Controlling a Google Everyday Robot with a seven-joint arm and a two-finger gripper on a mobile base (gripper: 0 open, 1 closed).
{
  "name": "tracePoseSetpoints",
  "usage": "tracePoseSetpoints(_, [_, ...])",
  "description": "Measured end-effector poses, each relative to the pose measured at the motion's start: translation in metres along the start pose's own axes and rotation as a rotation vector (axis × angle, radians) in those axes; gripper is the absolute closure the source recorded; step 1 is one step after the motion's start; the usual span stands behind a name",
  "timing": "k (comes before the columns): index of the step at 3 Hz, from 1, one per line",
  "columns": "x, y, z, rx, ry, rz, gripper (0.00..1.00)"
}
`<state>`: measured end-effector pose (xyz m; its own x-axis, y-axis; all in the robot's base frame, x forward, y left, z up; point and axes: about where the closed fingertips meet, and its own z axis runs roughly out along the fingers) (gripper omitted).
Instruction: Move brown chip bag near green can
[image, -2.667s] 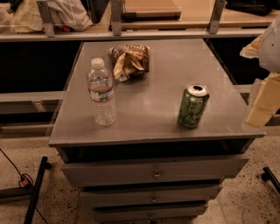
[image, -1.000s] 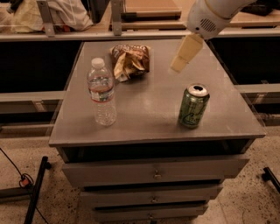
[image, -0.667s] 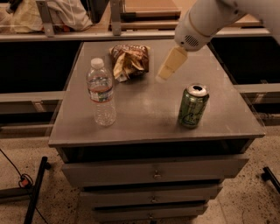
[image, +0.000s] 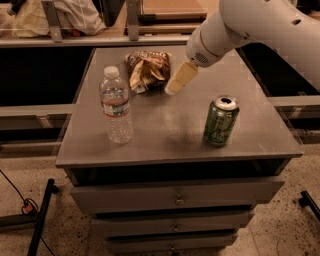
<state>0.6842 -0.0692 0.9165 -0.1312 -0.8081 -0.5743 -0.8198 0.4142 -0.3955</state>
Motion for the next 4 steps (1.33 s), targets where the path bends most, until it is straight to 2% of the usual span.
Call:
tracePoseSetpoints(1, [0.0,0.0,0.0,0.0,0.0,0.0,0.0])
tracePoseSetpoints(2, [-0.006,-0.002,0.014,-0.022,-0.037,0.001,0.0])
tracePoseSetpoints(3, [-0.013,-0.005,0.042,-0.059,-0.072,-0.006,0.0])
tracePoseSetpoints(4, [-0.014,-0.007,0.068,-0.089,-0.081,-0.01,0.0])
